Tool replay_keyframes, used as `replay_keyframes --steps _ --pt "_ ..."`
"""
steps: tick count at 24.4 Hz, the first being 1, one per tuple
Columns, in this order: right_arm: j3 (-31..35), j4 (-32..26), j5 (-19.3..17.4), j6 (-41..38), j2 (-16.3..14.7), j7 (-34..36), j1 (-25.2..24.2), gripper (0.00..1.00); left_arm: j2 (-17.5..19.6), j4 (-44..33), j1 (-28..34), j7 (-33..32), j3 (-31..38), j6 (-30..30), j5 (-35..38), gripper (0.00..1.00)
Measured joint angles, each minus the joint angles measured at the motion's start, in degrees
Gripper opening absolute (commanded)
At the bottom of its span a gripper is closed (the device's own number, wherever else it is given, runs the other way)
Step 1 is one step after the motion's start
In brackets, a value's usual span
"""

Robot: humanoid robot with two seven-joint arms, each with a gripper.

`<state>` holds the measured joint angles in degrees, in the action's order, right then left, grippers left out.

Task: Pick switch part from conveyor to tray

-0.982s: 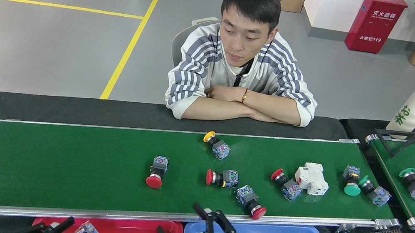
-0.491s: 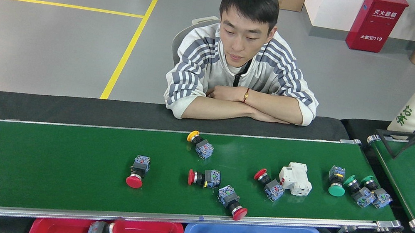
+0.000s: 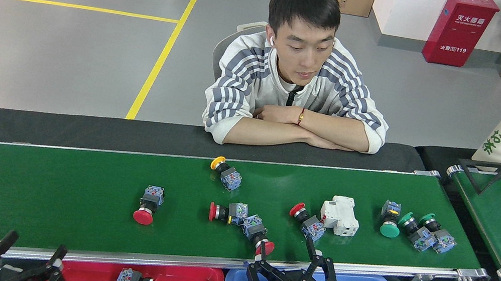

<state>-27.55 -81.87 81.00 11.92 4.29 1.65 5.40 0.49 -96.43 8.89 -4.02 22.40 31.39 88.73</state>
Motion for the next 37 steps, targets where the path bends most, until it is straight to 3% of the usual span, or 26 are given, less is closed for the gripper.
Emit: replay_keyframes --steps 5,6,7,9,11,12,15,17,19,21,22,23,24,26,29,34,36,37 --pt "-0.9 9.1 -0.1 -1.5 4.2 -2.0 5.7 0.97 0.0 8.1 -7.3 -1.3 -9.4 -5.3 3.2 1.0" --pt "-1.1 10.1 -0.2 -1.6 4.3 -2.2 6.6 0.91 0.0 9.6 -8.5 -1.4 -11.1 -6.5 3.4 1.0" --pt "-1.5 10.6 -0.3 -1.6 4.3 -2.3 7.2 0.74 0.0 10.9 -9.5 -1.4 -12.5 -7.5 3.5 1.0" --pt "-2.3 10.9 -0.3 -1.7 4.3 -2.5 7.5 0.28 0.1 13.2 -11.9 -1.6 -14.1 -9.0 3.5 1.0" --pt "-3.0 11.4 -0.3 -2.3 4.3 -3.0 8.0 0.06 0.2 16.3 -14.4 -1.7 -14.3 -9.8 3.7 1.0" --pt "-3.2 11.5 -0.3 -3.3 4.2 -3.3 8.1 0.02 0.2 18.6 -15.9 -1.7 -14.4 -9.9 4.2 0.96" --pt "-3.2 11.5 -0.5 -6.4 4.2 -3.5 8.1 0.02 0.6 22.9 -18.7 -1.9 -14.4 -10.1 7.0 0.78" --pt "-3.2 11.3 -0.7 -8.0 4.2 -3.6 8.1 0.02 1.7 24.6 -19.8 -1.4 -14.5 -10.3 7.6 0.31" --pt "-3.2 10.1 -0.8 -10.7 4.1 -3.7 7.8 0.02 3.6 25.6 -20.2 -1.0 -14.6 -9.9 7.5 0.07" --pt "-3.3 7.0 -0.8 -14.9 3.3 -3.4 6.3 0.02 4.9 25.9 -20.2 -0.9 -14.6 -9.7 7.0 0.06" --pt "-3.3 4.9 -0.8 -17.4 2.6 -3.3 5.0 0.02 5.1 26.0 -20.2 -0.9 -14.5 -9.7 6.4 0.05" --pt "-3.4 2.6 -0.8 -20.8 1.7 -3.2 3.4 0.08 5.2 26.0 -20.0 -0.9 -14.4 -9.7 5.4 0.05" --pt "-3.4 0.2 -0.8 -24.3 0.7 -3.0 1.7 0.31 5.2 25.9 -19.8 -0.9 -14.2 -9.7 4.4 0.05" --pt "-3.6 -3.4 -0.7 -31.4 -0.7 -2.7 -2.0 1.0 5.4 24.5 -18.6 -0.8 -14.0 -8.9 1.7 0.05" --pt "-4.6 -4.6 -0.7 -39.1 -0.7 -2.6 -4.4 1.0 6.8 17.2 -13.6 -0.8 -12.3 -5.6 -2.8 0.05" --pt "-4.9 -5.3 -0.7 -42.0 -0.7 -2.5 -4.4 1.0 7.6 3.1 -1.1 -0.9 -7.7 4.3 -8.3 0.06" --pt "-2.1 -7.3 -1.0 -42.1 -0.7 -2.5 -4.7 1.0 7.5 -1.2 3.9 -0.9 -7.3 8.4 -8.6 0.08" --pt "1.3 -8.9 -1.0 -40.8 -0.7 -2.5 -5.5 1.0 7.3 -2.3 5.7 -0.9 -7.4 10.0 -8.6 0.16"
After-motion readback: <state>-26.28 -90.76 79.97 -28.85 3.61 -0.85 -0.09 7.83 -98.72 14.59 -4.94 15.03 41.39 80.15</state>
